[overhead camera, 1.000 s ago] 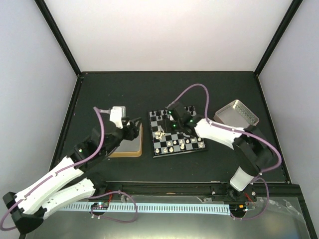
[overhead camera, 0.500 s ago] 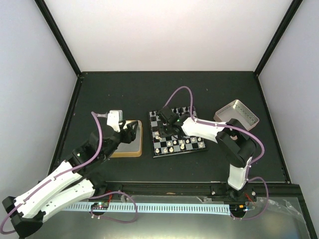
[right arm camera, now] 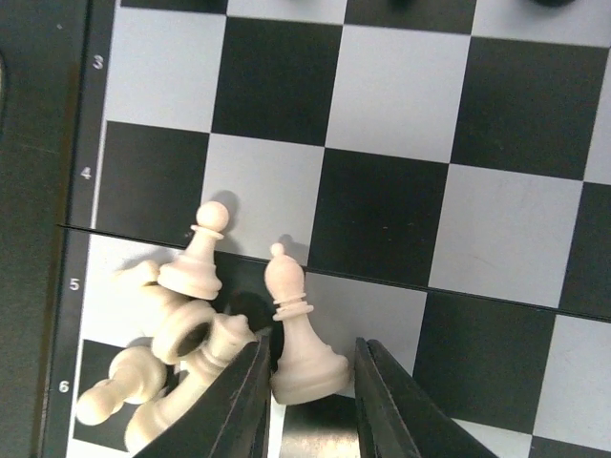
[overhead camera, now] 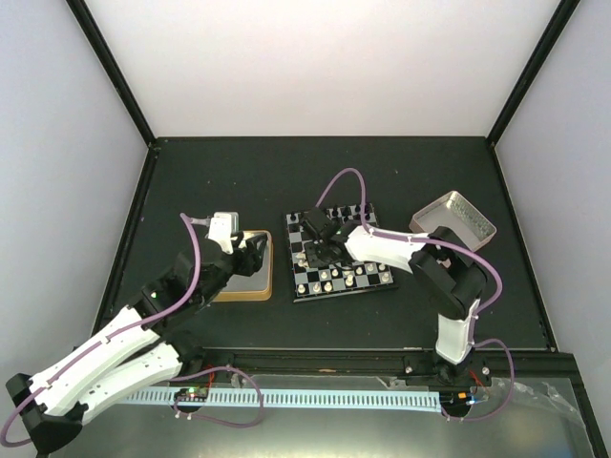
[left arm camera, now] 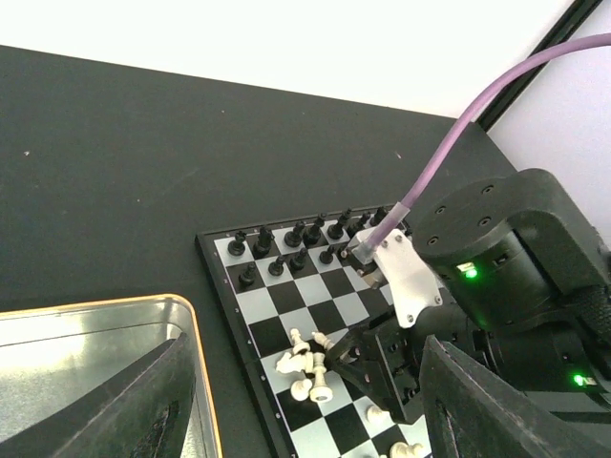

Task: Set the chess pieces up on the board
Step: Pick up the chess piece from the chessboard, then place the chess piece on the chessboard.

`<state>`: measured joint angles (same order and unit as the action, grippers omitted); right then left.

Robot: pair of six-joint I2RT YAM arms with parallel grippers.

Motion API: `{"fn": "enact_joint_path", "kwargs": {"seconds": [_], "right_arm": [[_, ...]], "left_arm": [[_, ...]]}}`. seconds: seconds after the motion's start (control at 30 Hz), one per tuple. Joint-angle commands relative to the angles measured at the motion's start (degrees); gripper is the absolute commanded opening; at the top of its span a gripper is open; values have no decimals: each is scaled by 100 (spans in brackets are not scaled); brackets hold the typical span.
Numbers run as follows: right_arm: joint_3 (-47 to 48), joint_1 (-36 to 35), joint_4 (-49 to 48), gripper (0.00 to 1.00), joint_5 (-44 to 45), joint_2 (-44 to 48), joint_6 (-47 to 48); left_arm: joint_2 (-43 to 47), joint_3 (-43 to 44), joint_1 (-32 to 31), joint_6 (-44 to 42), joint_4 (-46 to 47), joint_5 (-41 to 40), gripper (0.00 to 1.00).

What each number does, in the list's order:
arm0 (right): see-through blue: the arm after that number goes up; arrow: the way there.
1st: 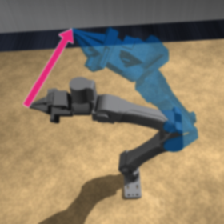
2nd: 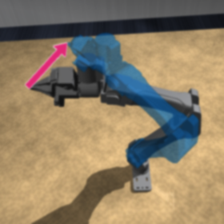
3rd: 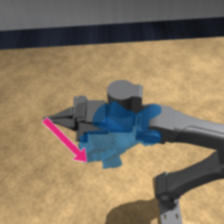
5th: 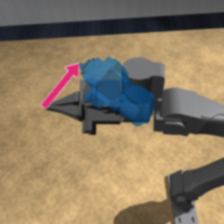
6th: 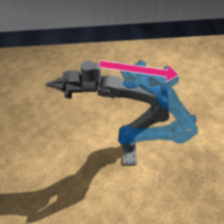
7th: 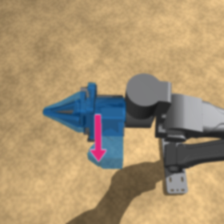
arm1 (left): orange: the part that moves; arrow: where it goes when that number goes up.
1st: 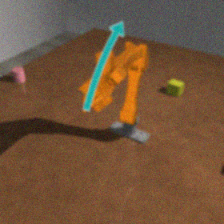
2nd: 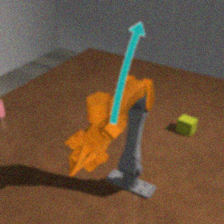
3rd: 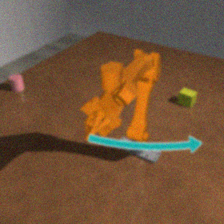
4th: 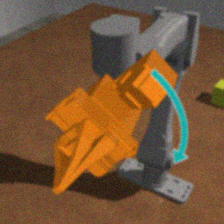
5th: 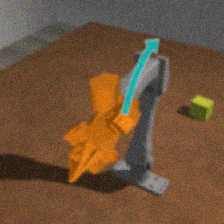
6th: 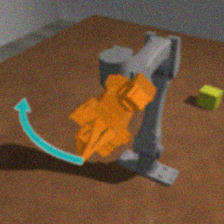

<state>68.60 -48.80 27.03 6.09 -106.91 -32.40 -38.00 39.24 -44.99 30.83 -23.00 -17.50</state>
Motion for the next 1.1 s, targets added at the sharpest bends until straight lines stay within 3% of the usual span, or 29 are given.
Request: {"fn": "enact_joint_path", "kwargs": {"seconds": [0.0, 0.13, 0.3, 0.5, 0.83, 1.07], "right_arm": [[140, -34, 70, 27, 116, -220, 96], [192, -39, 109, 26, 169, -320, 137], [57, -40, -40, 16, 327, -114, 177], [-733, -38, -1273, 14, 175, 886, 737], [-2069, -40, -3124, 15, -1883, 2791, 1896], [-2624, -41, -3920, 15, -3266, 3676, 1824]], "left_arm": [[-15, 6, 33, -6, 84, 88, 66], [-32, -3, 39, 4, 73, 93, 66], [-49, -22, 35, 49, 68, 134, 66], [-130, -40, 48, 241, 155, 511, 67], [-341, 155, 181, 678, 571, 2391, 74], [-473, 186, 295, 990, 1022, 3247, 74]]}}
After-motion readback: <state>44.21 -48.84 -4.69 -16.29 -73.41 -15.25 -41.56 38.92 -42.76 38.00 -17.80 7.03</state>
